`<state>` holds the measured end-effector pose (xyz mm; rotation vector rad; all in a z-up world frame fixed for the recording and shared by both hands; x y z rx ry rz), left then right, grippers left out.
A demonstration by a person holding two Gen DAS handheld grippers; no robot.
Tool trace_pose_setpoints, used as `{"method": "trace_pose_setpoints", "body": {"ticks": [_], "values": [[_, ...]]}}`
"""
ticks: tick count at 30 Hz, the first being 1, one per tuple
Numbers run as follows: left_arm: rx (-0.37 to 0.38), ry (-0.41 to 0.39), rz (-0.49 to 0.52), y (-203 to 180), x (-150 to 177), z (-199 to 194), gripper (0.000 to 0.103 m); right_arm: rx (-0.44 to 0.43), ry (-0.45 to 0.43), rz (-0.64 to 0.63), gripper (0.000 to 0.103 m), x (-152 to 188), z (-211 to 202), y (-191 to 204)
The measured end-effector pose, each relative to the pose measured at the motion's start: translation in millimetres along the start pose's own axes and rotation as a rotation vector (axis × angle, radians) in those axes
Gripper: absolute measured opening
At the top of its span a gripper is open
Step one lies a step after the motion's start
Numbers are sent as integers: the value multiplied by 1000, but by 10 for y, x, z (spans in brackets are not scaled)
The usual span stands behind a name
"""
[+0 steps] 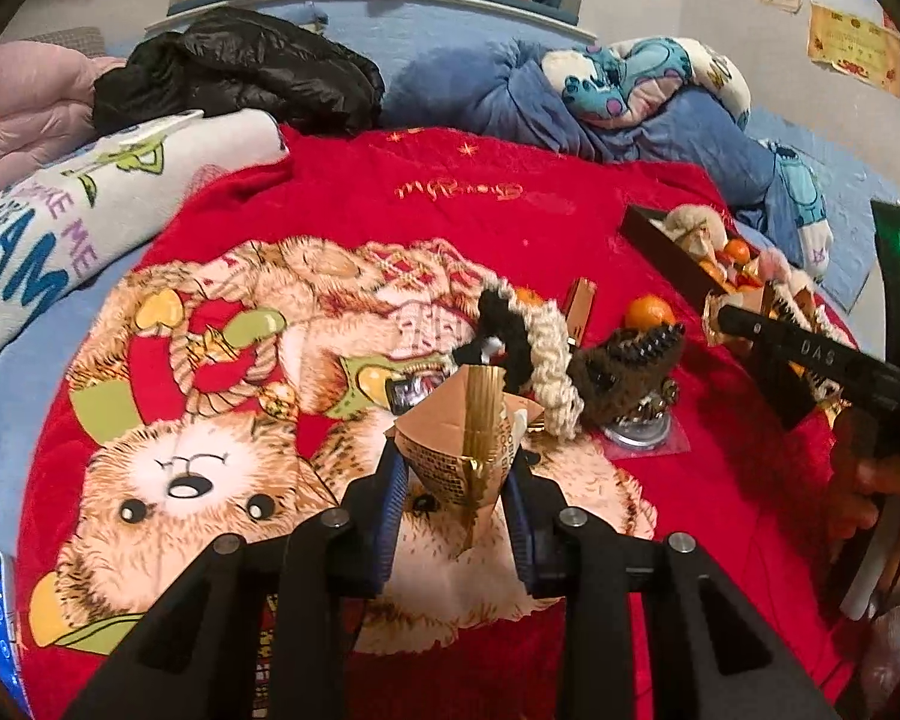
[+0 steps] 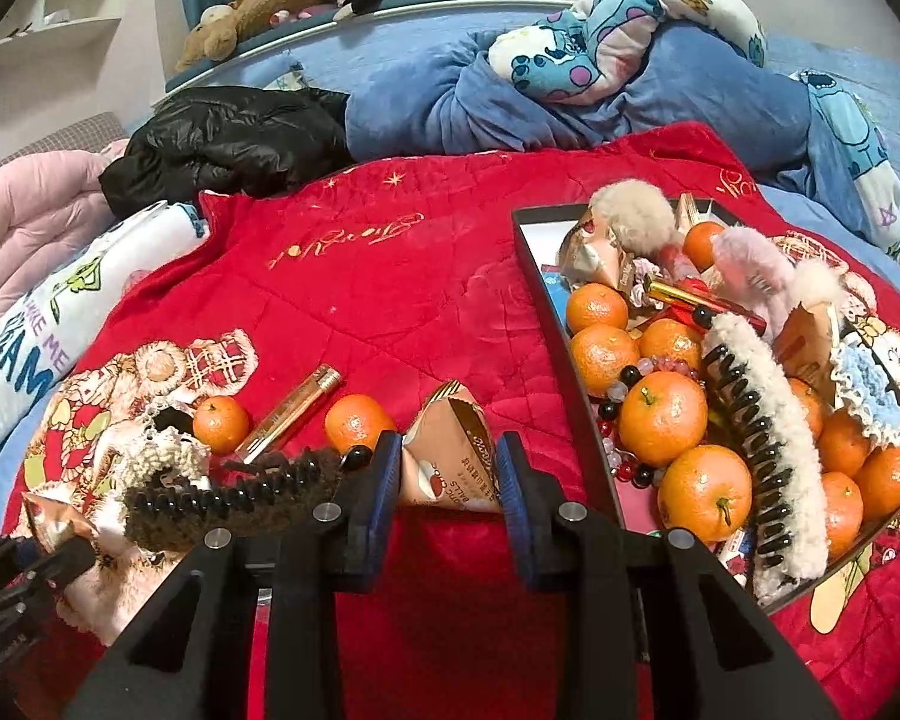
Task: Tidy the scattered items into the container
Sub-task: 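Carry the pyramid and the Choco Magic wrapper in both grippers over the dark tray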
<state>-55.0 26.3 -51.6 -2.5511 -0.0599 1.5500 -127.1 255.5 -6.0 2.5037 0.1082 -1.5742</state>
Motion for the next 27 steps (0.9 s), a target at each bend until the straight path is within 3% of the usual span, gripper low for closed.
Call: {"method": "trace_pose_setpoints", "body": {"ticks": [16, 27], "values": [[43, -36, -7, -442, -171, -29, 32, -1, -46, 6, 31, -71, -157, 17], [124, -46, 27, -1029, -240, 5, 32, 45, -69, 6, 31, -144, -390, -353]]}}
Point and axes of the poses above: each gripper's, at about its wrist camera, not at the fingertips, and z roughly the way its jaws point, y to its left, x to its underside, the point moved 7 cm from there along z, roughly the way its jaws point, and after that the axes turned 15 degrees about -y, right-handed, at the moved point
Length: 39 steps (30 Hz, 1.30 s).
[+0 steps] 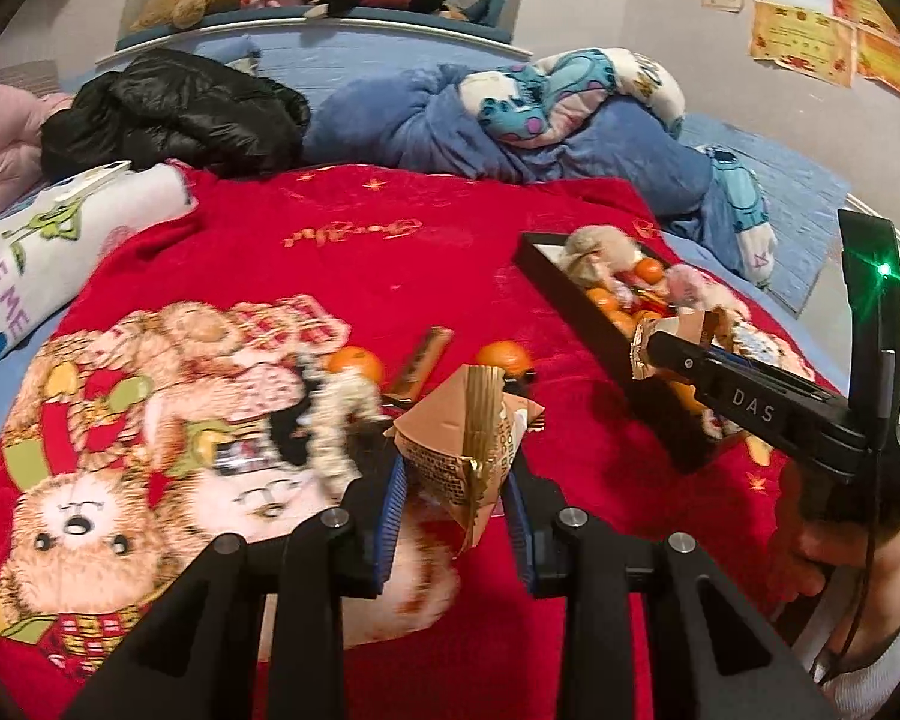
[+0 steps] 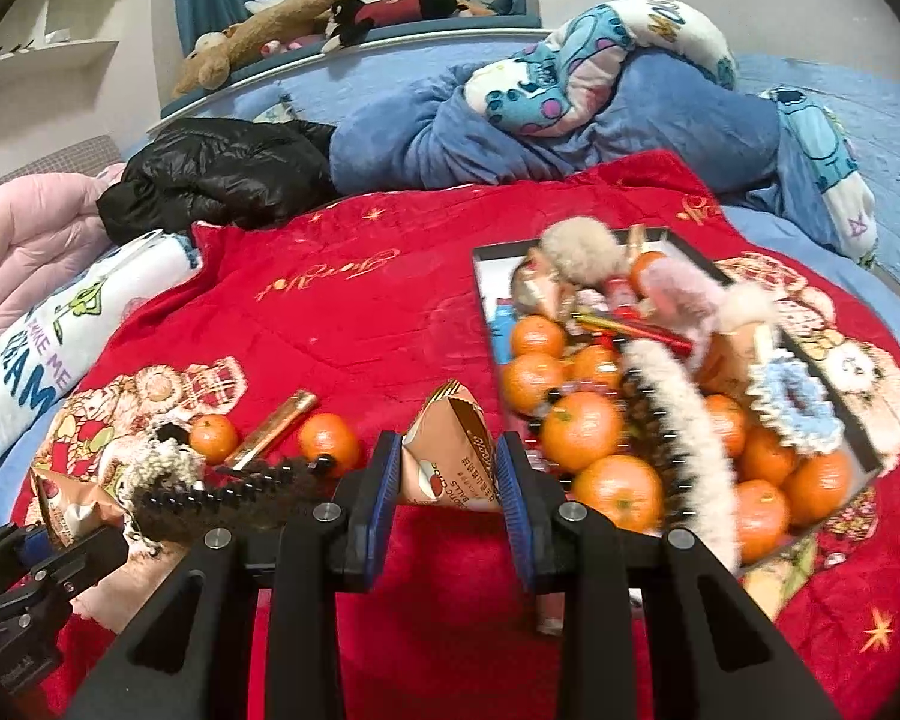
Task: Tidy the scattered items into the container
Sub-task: 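Carry the pyramid and the Choco Magic wrapper in both grippers over the dark tray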
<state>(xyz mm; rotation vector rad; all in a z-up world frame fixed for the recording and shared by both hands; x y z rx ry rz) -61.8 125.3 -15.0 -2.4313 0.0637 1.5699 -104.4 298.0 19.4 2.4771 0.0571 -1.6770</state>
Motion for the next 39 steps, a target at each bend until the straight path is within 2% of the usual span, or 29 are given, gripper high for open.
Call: {"method": "trace_pose_setpoints", "body": {"ticks": [12, 20, 29, 39], "values": [[152, 25, 67, -970, 84, 203, 32, 112, -52, 32, 31, -126, -447, -900], [240, 49, 90, -1452, 187, 238, 32, 190, -53, 67, 31, -84, -754, -1537], [279, 76, 110, -1747, 317, 296, 32, 181, -54, 95, 31, -85, -914, -1703], [268, 75, 129, -1796, 289, 371, 32, 106, -76, 122, 31, -222, -842, -1513]]}}
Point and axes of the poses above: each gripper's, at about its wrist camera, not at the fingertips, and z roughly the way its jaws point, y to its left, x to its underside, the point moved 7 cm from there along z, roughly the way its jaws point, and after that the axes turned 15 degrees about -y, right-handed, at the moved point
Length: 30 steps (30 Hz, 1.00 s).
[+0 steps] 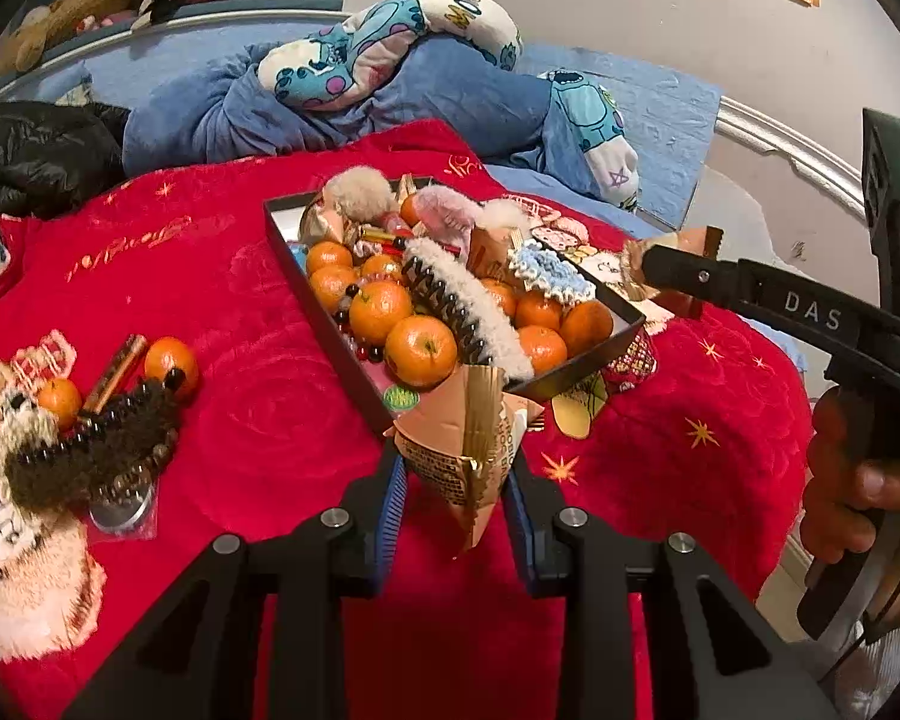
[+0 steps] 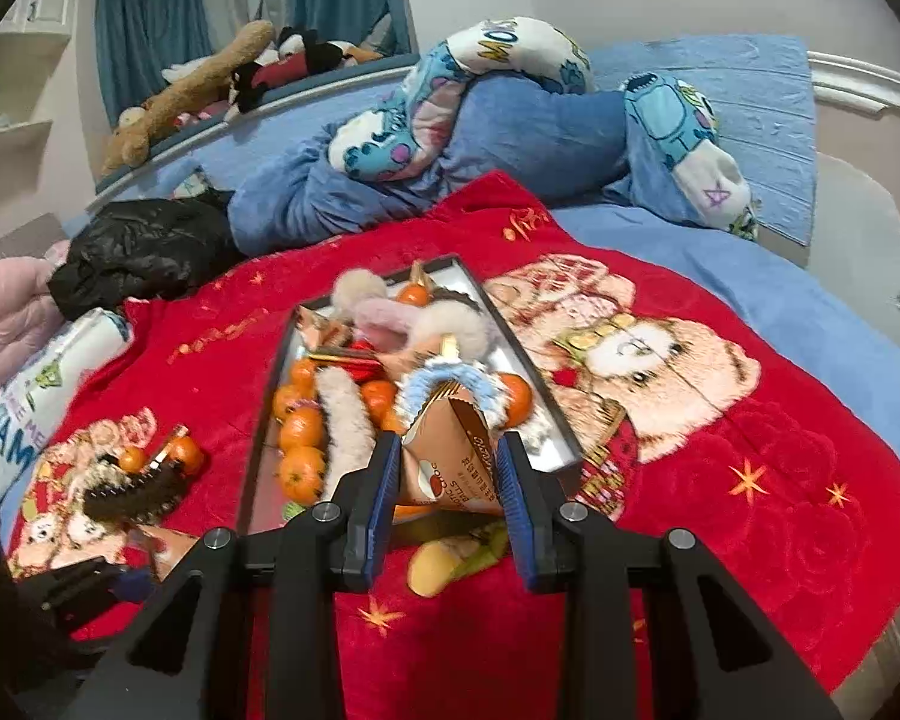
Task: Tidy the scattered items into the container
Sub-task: 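Carry the pyramid and the Choco Magic wrapper in both grippers over the dark tray, then open the left gripper over the tray while the right gripper releases the wrapper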
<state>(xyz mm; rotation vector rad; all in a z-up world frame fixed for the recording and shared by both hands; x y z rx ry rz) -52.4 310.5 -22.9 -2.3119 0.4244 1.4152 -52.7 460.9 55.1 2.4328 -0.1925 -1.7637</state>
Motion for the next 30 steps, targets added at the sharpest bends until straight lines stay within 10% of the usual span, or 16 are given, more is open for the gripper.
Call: {"method": "trace_pose_setpoints", "body": {"ticks": [13, 30], "values": [[-65, -10, 7, 241, -685, 477, 32, -98, 1, -47, 31, -416, 366, 364], [-80, 82, -71, 622, -1117, 1889, 32, -135, 204, -82, 31, -711, 2137, 119]]}}
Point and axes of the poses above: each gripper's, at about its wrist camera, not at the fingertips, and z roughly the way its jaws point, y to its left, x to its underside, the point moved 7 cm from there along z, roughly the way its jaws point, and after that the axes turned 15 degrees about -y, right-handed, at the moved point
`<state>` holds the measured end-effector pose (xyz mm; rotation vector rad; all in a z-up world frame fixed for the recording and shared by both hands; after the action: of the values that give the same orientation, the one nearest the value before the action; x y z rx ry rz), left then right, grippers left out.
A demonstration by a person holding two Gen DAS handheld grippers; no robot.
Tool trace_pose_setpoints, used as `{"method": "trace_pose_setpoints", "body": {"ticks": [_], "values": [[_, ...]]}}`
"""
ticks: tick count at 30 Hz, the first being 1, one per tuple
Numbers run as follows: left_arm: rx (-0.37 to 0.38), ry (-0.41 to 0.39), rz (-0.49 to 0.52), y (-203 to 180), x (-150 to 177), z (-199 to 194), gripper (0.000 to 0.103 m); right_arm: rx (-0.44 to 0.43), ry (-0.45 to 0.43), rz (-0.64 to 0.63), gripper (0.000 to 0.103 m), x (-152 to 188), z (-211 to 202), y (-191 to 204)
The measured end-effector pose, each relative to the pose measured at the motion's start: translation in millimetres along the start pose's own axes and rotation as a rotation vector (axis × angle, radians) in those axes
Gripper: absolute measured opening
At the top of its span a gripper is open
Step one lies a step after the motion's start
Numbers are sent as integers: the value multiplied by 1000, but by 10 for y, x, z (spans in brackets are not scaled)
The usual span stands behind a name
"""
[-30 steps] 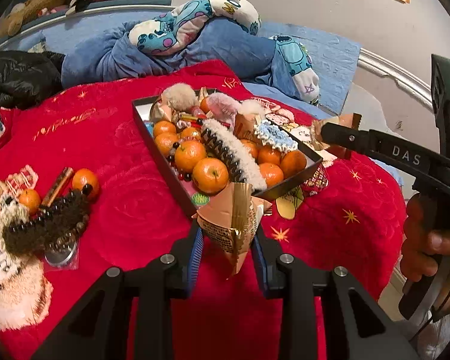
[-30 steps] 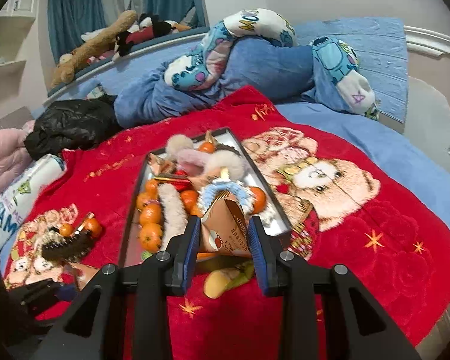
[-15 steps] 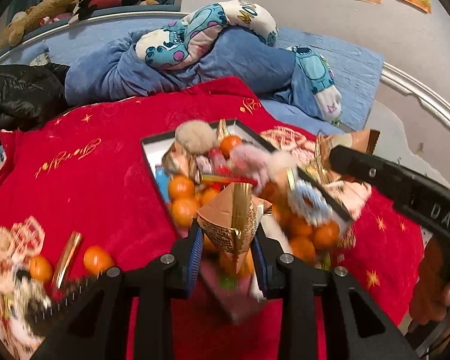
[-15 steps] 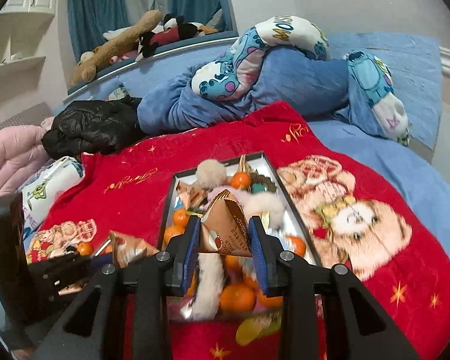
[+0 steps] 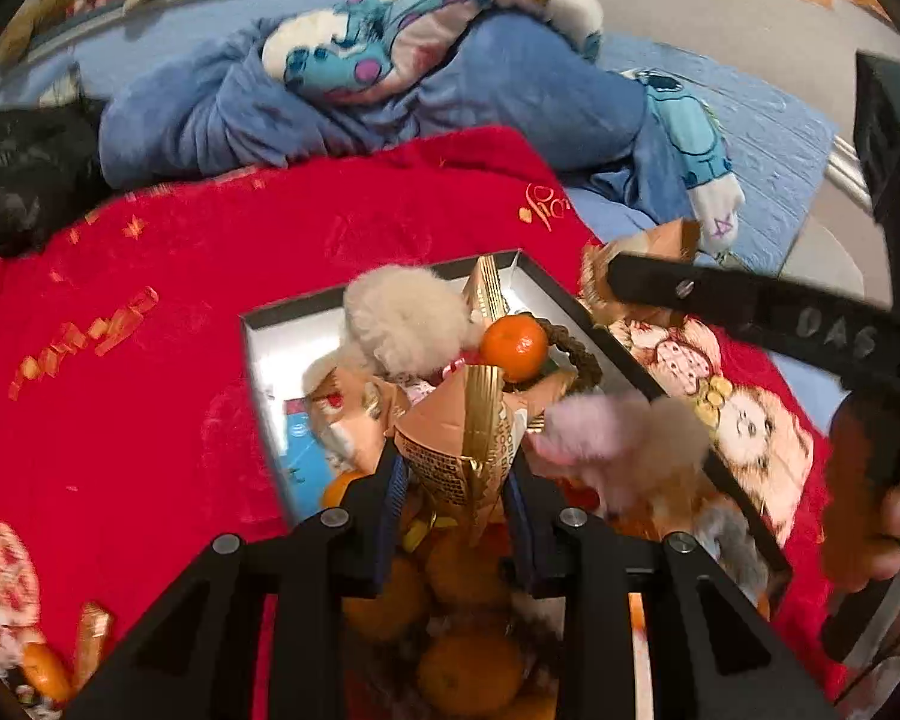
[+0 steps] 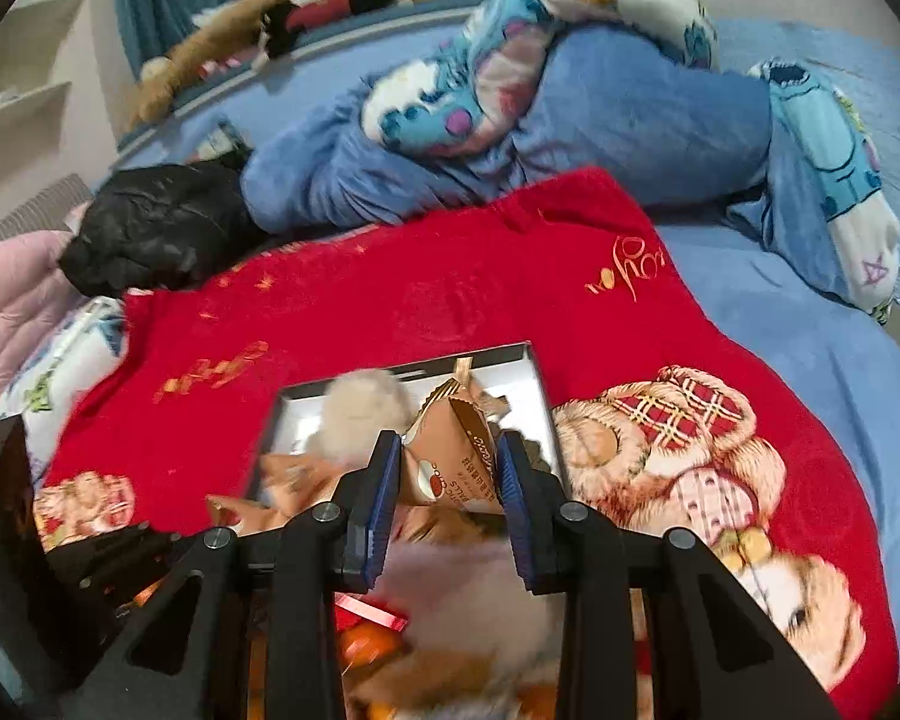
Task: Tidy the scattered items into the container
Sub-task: 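Open the left gripper over the tray while the right gripper releases the wrapper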
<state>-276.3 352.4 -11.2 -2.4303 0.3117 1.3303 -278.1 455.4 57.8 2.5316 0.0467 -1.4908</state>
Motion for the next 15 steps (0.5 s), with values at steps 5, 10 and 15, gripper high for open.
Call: {"method": "trace_pose_setpoints", "body": {"ticks": [5, 10, 15], "values": [[-3, 17, 12, 7, 36, 241, 32, 4, 102, 31, 31, 211, 416, -175], [3, 3, 10, 11, 29, 260, 32, -32, 142, 72, 31, 313, 521, -235], [-5, -1, -5, 58, 28, 241, 34, -61, 129, 63, 35, 298, 470, -203]]}}
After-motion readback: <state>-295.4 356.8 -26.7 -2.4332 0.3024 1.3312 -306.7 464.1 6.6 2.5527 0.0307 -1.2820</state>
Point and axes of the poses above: each gripper's, at about its wrist camera, not at the fingertips, and z roughly the way its jaws point, y to its left, x to its underside, the point moved 7 cm from there along z, roughly the way its jaws point, and after that the axes turned 15 degrees about -y, right-handed, at the moved point
